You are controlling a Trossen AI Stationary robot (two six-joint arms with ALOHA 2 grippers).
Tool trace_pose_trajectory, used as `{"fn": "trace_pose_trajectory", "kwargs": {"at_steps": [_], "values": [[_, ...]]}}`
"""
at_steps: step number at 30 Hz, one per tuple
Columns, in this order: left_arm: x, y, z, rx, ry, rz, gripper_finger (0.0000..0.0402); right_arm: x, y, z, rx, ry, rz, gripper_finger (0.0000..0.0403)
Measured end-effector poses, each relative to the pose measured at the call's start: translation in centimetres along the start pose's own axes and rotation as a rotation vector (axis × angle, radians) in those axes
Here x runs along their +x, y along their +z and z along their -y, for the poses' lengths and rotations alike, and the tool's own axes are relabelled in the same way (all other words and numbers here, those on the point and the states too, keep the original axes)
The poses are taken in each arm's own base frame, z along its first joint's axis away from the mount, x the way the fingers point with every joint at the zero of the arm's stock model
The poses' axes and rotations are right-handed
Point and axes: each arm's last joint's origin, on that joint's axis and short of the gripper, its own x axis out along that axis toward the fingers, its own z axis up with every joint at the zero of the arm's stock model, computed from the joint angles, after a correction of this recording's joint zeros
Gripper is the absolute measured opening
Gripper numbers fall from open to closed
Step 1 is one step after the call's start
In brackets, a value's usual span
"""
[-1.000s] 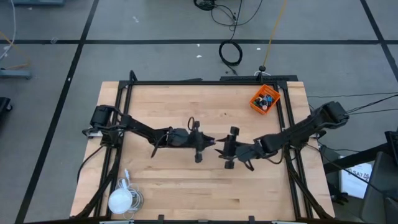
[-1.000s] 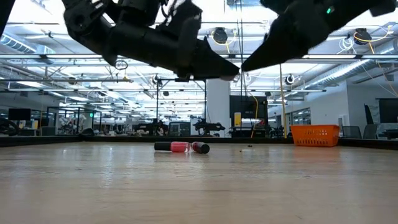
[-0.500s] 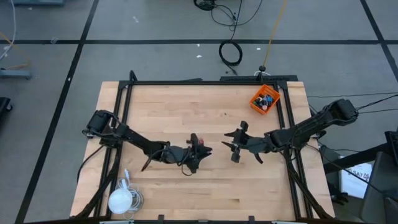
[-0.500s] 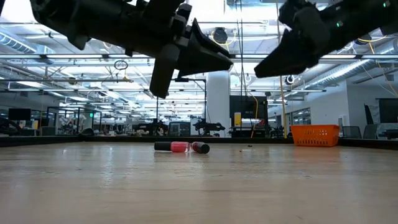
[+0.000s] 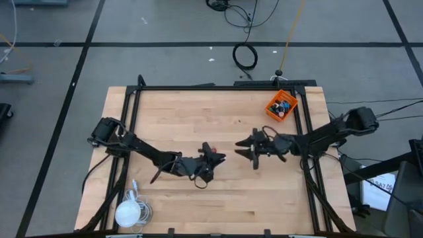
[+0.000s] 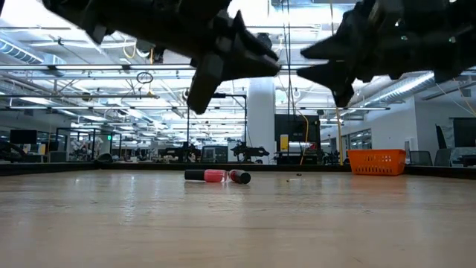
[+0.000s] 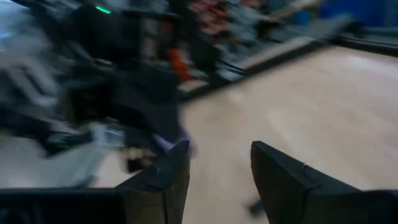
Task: Pick & Place Nail Polish
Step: Put the light purple nail polish bottle into the orange basket
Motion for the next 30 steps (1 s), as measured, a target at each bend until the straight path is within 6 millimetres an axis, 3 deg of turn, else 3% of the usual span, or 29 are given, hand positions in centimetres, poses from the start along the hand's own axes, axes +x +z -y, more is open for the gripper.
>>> {"fn": "trace_pose_trajectory", "kwargs": {"at_steps": [6,12,20,30], "values": [[0.9,2.0,-1.7,0.092,-0.009,0.000,0.0054,0.8,-0.4,-0.4,0.008,0.215,0.064,0.0209],[1.3,3.1,-2.9,0.157,0.022,0.027,0.0056,1.5,-0.2,-0.9,0.003,0.314,0.101,0.0250],[1.5,4.4,-3.9,0.157,0.008,0.135,0.0054,2.1,0.3,-1.6,0.010,0.342,0.106,0.0247],[2.0,3.9,-4.4,0.131,-0.019,0.197,0.0054,3.3,1.0,-3.5,-0.037,0.395,0.087,0.0243]]}}
